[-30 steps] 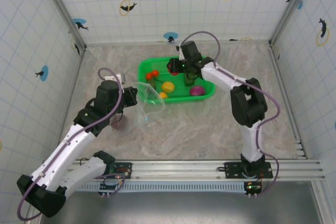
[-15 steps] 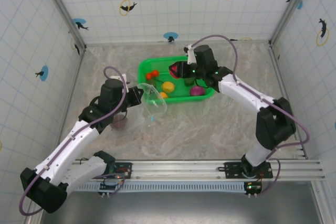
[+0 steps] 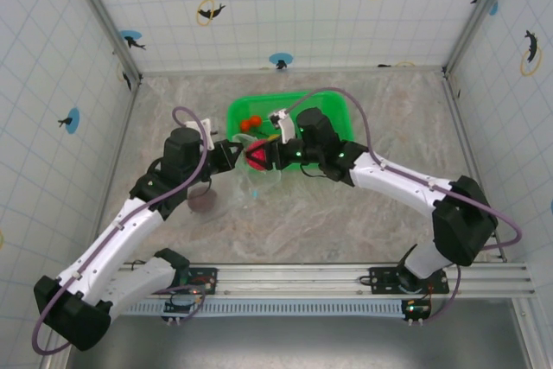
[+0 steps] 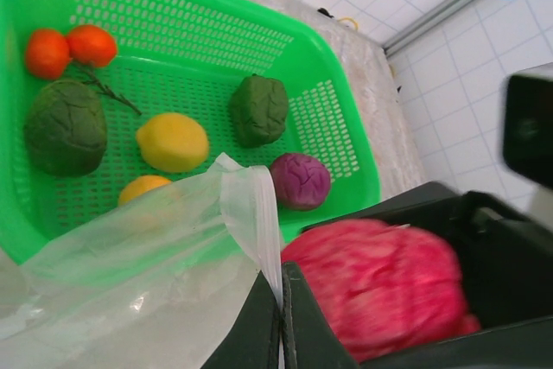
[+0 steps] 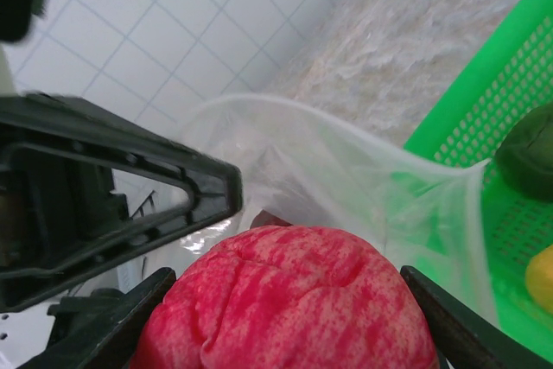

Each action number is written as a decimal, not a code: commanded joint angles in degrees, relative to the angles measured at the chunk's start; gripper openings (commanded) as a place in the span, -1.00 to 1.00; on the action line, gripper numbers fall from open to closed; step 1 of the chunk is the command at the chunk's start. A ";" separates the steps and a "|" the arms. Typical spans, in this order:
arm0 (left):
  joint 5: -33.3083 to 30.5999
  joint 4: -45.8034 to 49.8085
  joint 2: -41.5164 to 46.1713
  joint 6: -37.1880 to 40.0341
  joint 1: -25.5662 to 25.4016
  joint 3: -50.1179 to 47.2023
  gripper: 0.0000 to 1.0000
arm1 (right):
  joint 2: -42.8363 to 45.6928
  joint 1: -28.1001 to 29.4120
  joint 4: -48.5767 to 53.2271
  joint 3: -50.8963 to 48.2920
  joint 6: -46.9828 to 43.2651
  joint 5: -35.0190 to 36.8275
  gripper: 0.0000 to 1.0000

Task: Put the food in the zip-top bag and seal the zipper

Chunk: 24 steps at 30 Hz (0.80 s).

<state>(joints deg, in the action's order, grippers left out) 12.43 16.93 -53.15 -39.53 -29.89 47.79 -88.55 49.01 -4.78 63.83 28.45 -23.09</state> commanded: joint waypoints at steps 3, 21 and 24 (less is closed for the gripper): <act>2.56 -3.58 1.60 -0.03 0.37 0.61 -1.00 | -3.24 2.58 1.39 2.01 -2.20 0.49 0.24; 4.09 -3.42 0.34 1.72 0.44 3.86 -1.00 | -8.48 5.70 19.12 12.80 -8.80 13.20 0.70; 3.30 -3.40 0.92 1.42 0.39 3.28 -1.00 | -8.56 5.65 20.25 14.68 -9.36 12.89 0.75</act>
<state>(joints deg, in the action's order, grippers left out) 15.84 15.77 -53.36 -38.98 -29.89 49.23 -96.68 54.65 13.61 74.85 20.18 -11.05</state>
